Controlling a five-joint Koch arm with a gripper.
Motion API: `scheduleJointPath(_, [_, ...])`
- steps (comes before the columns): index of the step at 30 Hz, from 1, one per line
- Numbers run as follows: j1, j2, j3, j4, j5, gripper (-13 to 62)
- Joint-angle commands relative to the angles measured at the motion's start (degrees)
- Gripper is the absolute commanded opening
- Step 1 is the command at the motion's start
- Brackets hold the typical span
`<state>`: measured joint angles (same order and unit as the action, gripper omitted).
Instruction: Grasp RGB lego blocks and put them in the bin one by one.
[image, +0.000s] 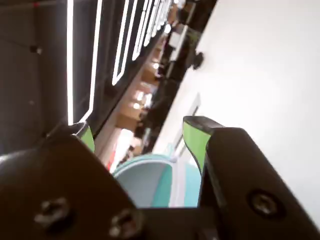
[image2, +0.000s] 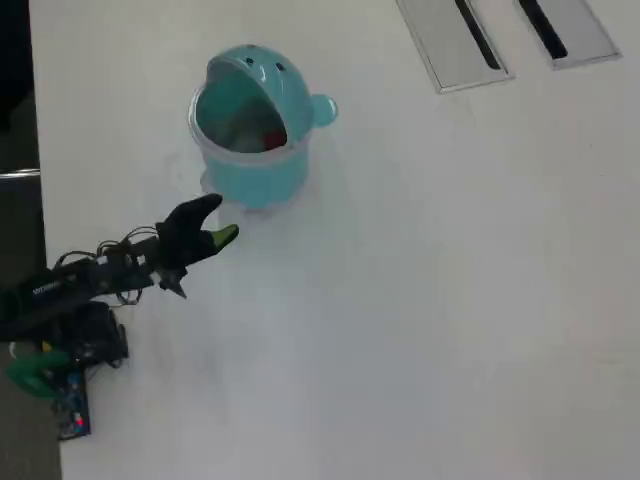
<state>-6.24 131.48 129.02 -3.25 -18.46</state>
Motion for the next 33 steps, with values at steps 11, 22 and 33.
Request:
scheduleJointPath(11, [3.96,4.04,20.92,-29.71,1.41,31.9])
scheduleJointPath(22, [2.46,3.96,39.46,-45.97,1.41,31.8])
scheduleJointPath(33, [2.37,3.96,47.64,-50.89,2.9,31.8])
